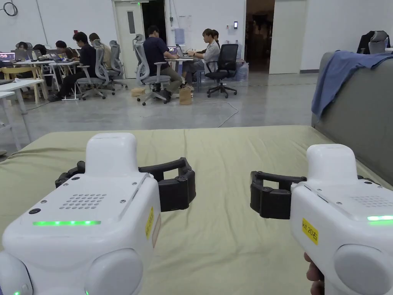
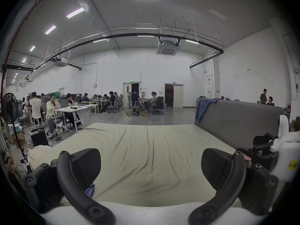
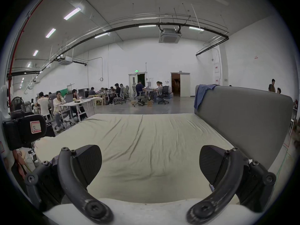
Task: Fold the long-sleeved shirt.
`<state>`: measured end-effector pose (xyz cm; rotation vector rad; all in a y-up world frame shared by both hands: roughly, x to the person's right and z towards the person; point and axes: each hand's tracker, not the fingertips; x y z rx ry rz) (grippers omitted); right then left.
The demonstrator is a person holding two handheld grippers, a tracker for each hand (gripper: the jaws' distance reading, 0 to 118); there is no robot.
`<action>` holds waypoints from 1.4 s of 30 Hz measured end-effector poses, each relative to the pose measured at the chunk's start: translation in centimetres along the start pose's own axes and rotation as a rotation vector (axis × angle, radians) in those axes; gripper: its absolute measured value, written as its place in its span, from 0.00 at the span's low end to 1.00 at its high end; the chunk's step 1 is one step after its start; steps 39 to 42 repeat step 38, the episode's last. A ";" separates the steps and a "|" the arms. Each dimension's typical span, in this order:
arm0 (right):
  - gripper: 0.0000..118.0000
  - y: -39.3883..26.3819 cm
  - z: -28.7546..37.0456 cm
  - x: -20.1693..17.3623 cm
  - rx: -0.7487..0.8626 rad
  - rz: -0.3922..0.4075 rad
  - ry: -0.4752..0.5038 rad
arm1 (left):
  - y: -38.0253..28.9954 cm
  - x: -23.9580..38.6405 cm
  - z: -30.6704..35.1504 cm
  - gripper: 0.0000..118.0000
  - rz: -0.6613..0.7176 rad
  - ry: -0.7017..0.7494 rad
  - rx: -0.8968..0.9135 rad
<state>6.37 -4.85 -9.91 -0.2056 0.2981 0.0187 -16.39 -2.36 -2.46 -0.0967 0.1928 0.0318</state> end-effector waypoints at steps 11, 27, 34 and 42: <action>1.00 0.2 0.1 -0.2 0.004 -0.013 0.014 | -0.1 -0.2 0.0 1.00 0.003 -0.002 -0.006; 1.00 0.4 0.1 -0.4 0.000 -0.007 0.014 | 0.0 -0.4 0.0 1.00 0.010 -0.007 -0.003; 1.00 0.5 -0.1 -0.4 -0.007 -0.015 0.028 | 0.1 -0.4 0.0 1.00 0.007 -0.010 0.003; 1.00 0.5 -0.1 -0.6 -0.003 -0.012 0.016 | 0.1 -0.3 0.1 1.00 0.000 -0.008 0.004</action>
